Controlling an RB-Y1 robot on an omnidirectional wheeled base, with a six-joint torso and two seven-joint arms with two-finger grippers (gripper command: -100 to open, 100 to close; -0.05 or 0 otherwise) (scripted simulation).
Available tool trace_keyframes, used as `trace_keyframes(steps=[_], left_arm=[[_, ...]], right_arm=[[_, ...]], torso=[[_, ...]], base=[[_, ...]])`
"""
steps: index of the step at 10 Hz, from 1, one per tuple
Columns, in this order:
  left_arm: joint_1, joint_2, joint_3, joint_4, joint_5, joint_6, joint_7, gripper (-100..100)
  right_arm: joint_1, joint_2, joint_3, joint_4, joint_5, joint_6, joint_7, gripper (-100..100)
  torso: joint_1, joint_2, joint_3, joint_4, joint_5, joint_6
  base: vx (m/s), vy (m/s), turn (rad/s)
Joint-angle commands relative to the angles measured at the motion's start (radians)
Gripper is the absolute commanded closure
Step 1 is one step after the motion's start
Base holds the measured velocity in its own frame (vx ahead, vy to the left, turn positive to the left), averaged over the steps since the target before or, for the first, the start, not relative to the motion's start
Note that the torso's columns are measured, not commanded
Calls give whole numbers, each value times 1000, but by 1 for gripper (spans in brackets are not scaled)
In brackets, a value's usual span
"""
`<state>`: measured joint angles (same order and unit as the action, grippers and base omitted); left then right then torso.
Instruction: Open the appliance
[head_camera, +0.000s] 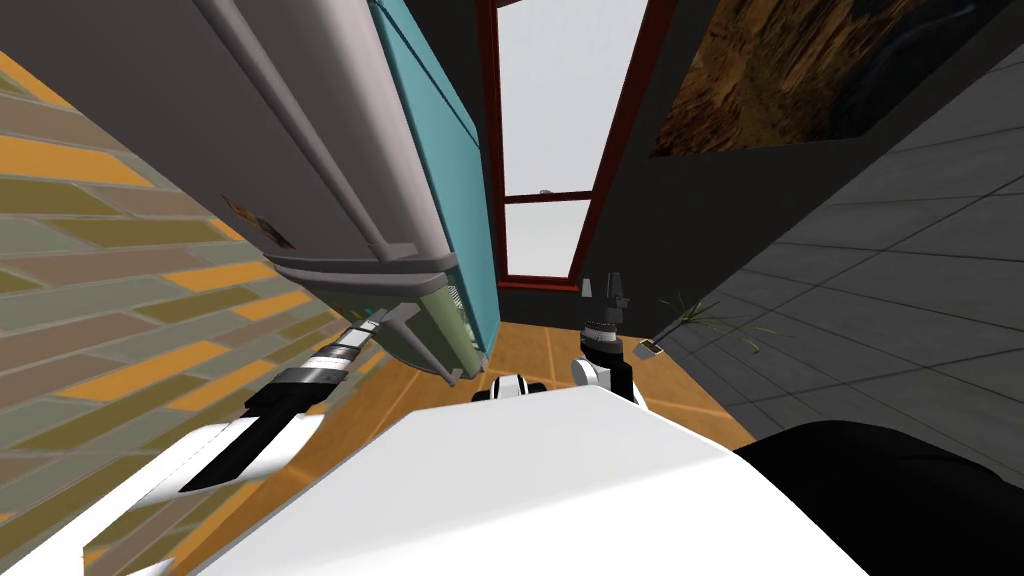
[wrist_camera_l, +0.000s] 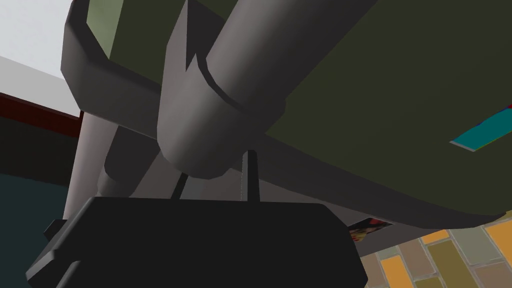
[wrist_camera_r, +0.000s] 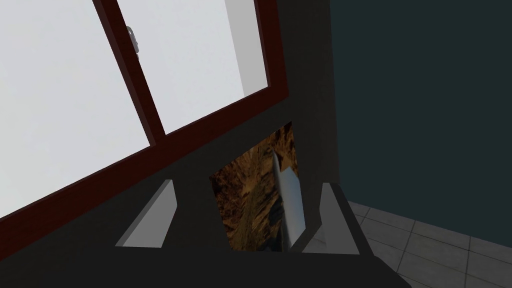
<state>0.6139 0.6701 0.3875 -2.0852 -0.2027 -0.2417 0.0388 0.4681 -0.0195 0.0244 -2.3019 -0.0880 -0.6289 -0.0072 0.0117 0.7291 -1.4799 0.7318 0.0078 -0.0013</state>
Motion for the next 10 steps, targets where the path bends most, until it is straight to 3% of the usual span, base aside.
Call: trace_keyframes(steps=[1, 3, 4, 5, 6, 9, 10], left_arm=[[2, 1, -2, 68, -2, -35, 3, 100], [2, 1, -2, 95, -2, -35, 3, 100], [-39, 46, 56, 121, -48, -92, 57, 100], [-39, 46, 69, 145, -73, -120, 80, 100], [-39, 46, 69, 174, -74, -151, 95, 100], [-39, 46, 69, 266, -74, -195, 95, 100], [-80, 91, 116, 299, -125, -245, 142, 100]], right_arm=[[0, 0, 0, 0, 0, 0, 0, 0], [0, 0, 0, 0, 0, 0, 0, 0], [0, 0, 0, 0, 0, 0, 0, 0], [0, 0, 0, 0, 0, 0, 0, 0], [0, 0, 0, 0, 0, 0, 0, 0], [0, 0, 0, 0, 0, 0, 0, 0], [0, 0, 0, 0, 0, 0, 0, 0]], torso=[[0, -3, -2, -2, 1, 1], [5, -7, -4, -4, 4, 1], [9, -7, -4, -5, 6, 0], [6, 2, 0, 0, 2, 1], [-2, 8, 4, 5, -3, 1], [-15, 6, 2, 5, -9, 1], [-14, 7, 2, 5, -9, 1]], base=[[0, 0, 0], [0, -10, -9], [-123, -19, -123], [-153, 9, -78], [-77, 28, 0], [2, 8, 4], [-128, -4, -157]])
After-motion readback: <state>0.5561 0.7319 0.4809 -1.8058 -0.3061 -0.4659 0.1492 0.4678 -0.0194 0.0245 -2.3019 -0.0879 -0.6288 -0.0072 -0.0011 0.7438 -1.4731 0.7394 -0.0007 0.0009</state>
